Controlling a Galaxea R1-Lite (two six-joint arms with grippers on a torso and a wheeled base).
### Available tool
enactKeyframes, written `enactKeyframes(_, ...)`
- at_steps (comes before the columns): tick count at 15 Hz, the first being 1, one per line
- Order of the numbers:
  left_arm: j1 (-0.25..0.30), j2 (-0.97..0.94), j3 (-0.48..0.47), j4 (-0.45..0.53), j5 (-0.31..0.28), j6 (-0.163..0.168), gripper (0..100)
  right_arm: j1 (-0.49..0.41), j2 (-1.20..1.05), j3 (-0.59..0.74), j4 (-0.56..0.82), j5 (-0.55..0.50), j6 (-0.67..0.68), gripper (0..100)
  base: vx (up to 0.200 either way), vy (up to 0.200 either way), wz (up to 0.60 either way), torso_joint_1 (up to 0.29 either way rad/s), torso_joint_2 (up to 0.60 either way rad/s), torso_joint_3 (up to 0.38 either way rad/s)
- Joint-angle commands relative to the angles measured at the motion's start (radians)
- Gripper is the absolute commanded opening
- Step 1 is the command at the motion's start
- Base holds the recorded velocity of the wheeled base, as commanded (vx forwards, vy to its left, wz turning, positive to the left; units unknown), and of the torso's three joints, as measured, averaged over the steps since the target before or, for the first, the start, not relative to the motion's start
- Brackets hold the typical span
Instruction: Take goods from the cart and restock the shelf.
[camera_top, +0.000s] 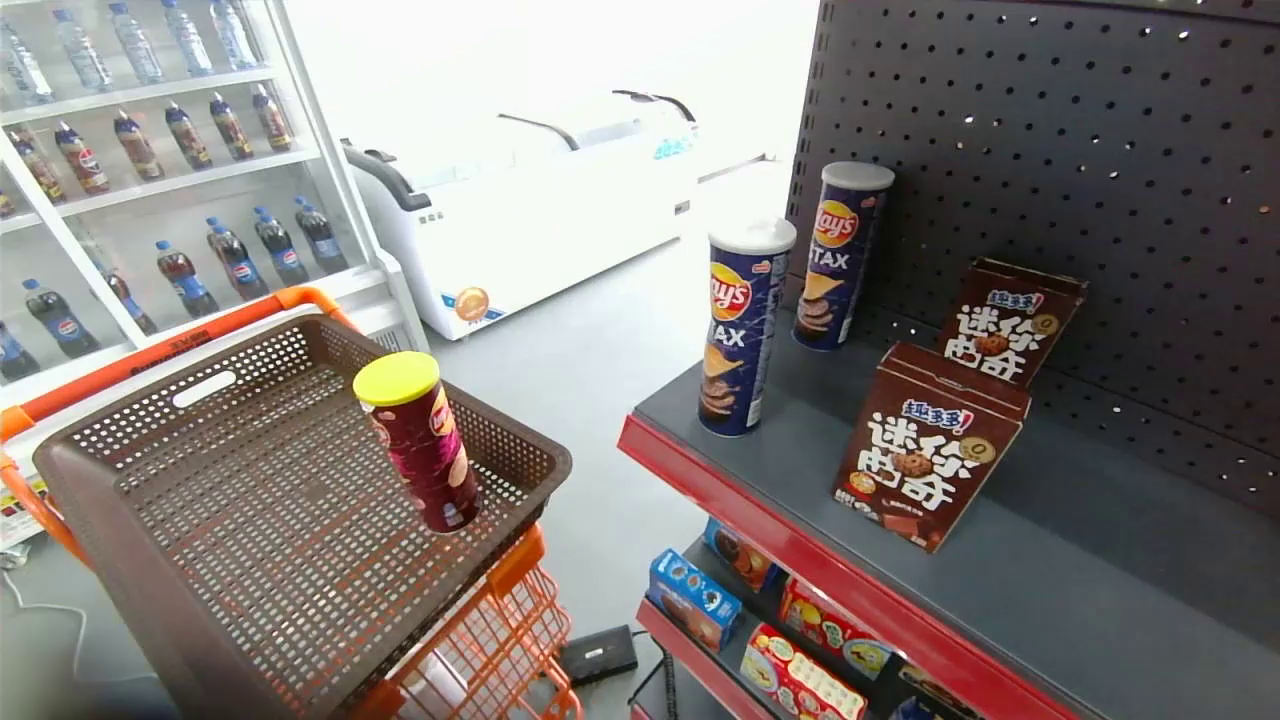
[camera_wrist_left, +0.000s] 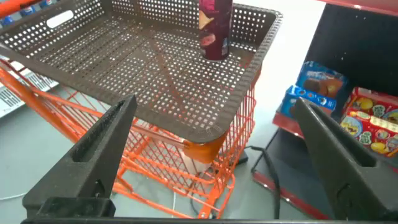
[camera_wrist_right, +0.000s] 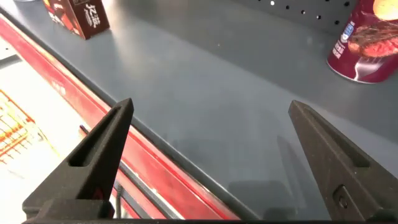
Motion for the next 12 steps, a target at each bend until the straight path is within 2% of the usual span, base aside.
enactKeyframes(1, 0.001, 0.002, 0.000, -0.004, 0.001, 0.007, 100, 0.001, 0.002, 0.000, 0.000, 0.000, 0.000, 100, 0.000, 0.000, 0.00, 0.000, 0.00, 0.000)
enactKeyframes(2, 0.001, 0.002, -0.034, -0.010, 0.000, 0.007, 100, 0.001, 0.000, 0.000, 0.000, 0.000, 0.000, 100, 0.000, 0.000, 0.00, 0.000, 0.00, 0.000)
enactKeyframes(3, -0.008, 0.113, -0.238, 0.036, -0.003, 0.008, 100, 0.001, 0.002, 0.000, 0.000, 0.000, 0.000, 100, 0.000, 0.000, 0.00, 0.000, 0.00, 0.000)
enactKeyframes(4, -0.010, 0.187, -0.299, 0.062, -0.002, 0.010, 100, 0.001, 0.000, 0.000, 0.000, 0.000, -0.001, 100, 0.000, 0.000, 0.00, 0.000, 0.00, 0.000)
enactKeyframes(5, 0.001, 0.357, -0.449, 0.104, 0.001, 0.013, 100, 0.001, 0.000, 0.000, 0.000, 0.000, -0.001, 100, 0.000, 0.000, 0.00, 0.000, 0.00, 0.000)
enactKeyframes(6, 0.001, 0.406, -0.463, 0.104, 0.001, 0.016, 100, 0.001, 0.002, 0.000, 0.000, 0.000, 0.000, 100, 0.000, 0.000, 0.00, 0.000, 0.00, 0.000)
enactKeyframes(8, -0.002, 0.591, -0.466, 0.099, 0.004, 0.068, 100, 0.001, 0.002, 0.000, 0.000, 0.000, 0.000, 100, 0.000, 0.000, 0.00, 0.000, 0.00, 0.000)
enactKeyframes(12, -0.002, 0.765, -0.479, 0.072, 0.006, 0.065, 100, 0.001, 0.002, 0.000, 0.000, 0.000, 0.000, 100, 0.000, 0.000, 0.00, 0.000, 0.00, 0.000)
